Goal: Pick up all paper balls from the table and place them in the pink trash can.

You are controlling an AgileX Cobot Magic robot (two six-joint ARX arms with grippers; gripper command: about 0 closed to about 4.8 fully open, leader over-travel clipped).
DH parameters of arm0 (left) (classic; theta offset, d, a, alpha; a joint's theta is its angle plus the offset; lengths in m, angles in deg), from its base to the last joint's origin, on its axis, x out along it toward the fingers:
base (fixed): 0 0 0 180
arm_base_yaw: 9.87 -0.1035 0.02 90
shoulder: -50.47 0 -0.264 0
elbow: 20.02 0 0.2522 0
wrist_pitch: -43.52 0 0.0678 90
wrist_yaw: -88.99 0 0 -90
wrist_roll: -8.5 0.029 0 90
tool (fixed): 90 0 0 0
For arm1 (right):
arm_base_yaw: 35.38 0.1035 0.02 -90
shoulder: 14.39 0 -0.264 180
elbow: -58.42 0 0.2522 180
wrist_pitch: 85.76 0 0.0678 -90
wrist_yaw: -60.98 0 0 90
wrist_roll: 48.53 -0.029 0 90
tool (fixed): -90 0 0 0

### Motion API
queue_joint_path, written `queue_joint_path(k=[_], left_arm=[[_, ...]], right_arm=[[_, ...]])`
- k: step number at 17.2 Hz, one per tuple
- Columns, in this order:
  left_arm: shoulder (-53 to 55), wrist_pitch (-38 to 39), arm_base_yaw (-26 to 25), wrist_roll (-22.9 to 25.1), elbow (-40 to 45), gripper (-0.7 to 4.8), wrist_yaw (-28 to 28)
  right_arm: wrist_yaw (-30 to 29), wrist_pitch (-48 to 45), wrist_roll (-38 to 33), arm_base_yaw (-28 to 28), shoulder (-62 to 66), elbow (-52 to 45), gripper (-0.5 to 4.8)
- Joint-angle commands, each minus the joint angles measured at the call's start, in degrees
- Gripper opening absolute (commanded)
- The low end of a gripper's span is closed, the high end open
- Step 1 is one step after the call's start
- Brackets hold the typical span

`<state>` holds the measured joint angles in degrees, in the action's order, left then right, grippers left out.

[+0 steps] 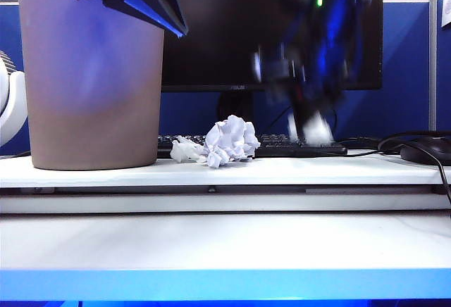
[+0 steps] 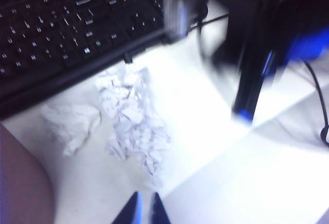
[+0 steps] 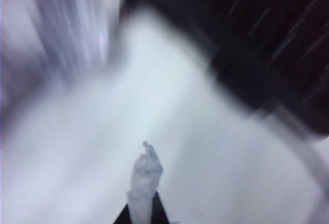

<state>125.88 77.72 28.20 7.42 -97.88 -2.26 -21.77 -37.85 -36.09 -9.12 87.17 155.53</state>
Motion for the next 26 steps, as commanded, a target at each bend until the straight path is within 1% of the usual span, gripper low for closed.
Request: queue_joint_path(k=[1, 2, 3, 4, 5, 6, 7, 8, 9, 11, 12, 13, 14, 16, 18, 19, 22, 23, 24, 26], left_arm=[[2.14, -0.35, 0.02, 0.20, -0.22, 0.37, -0.11], [2.86, -0.37, 0.02, 0.20, -0.22, 0.36, -0.61], [4.31, -0.50, 0.04, 0.17, -0.22, 0.37, -2.08], [6.23, -0.87, 0.02, -0.02, -0.22, 0.36, -2.84], [7.30, -0.87, 0.02, -0.04, -0.22, 0.36, -2.80], [8.33, -0.83, 0.02, -0.28, -0.22, 0.36, -2.82], [8.96, -0.74, 0.02, -0.92, -0.22, 0.35, -2.84], [9.35, 0.02, 0.02, -1.09, -0.22, 0.34, -3.85], [9.33, 0.83, 0.09, -1.09, -0.22, 0.20, -4.17], [9.40, 0.96, 0.00, -0.85, -0.07, 0.20, -3.89], [9.84, -0.61, 0.00, -0.85, -0.02, 0.20, -3.89], [11.02, -3.87, -0.02, -0.81, -0.02, 0.21, -3.82], [12.44, -6.93, -0.02, -0.46, -0.02, 0.21, -2.73], [16.72, -11.26, -0.07, 1.25, -0.04, 0.22, 1.38], [19.98, -13.53, -0.42, 1.53, -0.02, 0.26, 2.91], [21.49, -15.45, -0.42, 1.42, -0.02, 0.26, 5.18], [21.79, -16.94, -0.42, 1.07, -0.02, 0.26, 5.11], [21.81, -16.22, -0.42, 0.87, -0.02, 0.26, 4.87], [21.73, -14.64, -0.42, -0.35, -0.04, 0.26, 4.07], [21.70, -8.48, -0.33, -2.01, -0.02, 0.26, -5.27]], right_arm=[[-6.58, -1.77, 0.85, 0.00, -3.26, 8.63, -0.01], [-9.77, -1.75, 0.79, 0.00, -3.48, 11.45, -0.01], [-16.11, -1.70, -0.48, 0.02, -3.56, 16.22, -0.01], [-23.82, -2.60, -2.54, 0.09, -3.54, 21.11, -0.01], [-28.57, -4.48, -4.46, 0.15, -3.54, 24.17, -0.01], [-31.91, -6.97, -6.67, 0.37, -3.54, 26.51, -0.01], [-33.38, -9.18, -7.91, 0.83, -3.32, 28.15, -0.01], [-36.20, -12.41, -10.08, 0.98, -2.51, 30.69, -0.01], [-42.27, -14.93, -14.10, 1.07, -0.46, 32.98, -0.01], [-46.21, -18.10, -16.13, 2.91, 3.02, 33.46, -0.01], [-46.18, -18.88, -16.13, 4.28, 4.63, 33.46, -0.01], [-46.16, -21.42, -17.38, 5.99, 6.82, 33.57, -0.01], [-46.14, -22.53, -18.18, 6.97, 8.11, 34.03, -0.01], [-46.31, -23.85, -18.71, 8.57, 10.67, 36.22, -0.01], [-46.36, -24.13, -19.08, 8.81, 12.15, 37.70, -0.01], [-44.78, -23.43, -18.60, 8.79, 13.05, 38.32, -0.01], [-44.63, -23.74, -18.67, 8.28, 13.14, 38.80, -0.01], [-44.63, -25.03, -18.67, 8.28, 13.55, 38.82, -0.01], [-44.65, -26.45, -18.67, 8.28, 13.94, 38.82, -0.01], [-44.59, -29.97, -18.64, 8.31, 15.98, 39.08, 0.00]])
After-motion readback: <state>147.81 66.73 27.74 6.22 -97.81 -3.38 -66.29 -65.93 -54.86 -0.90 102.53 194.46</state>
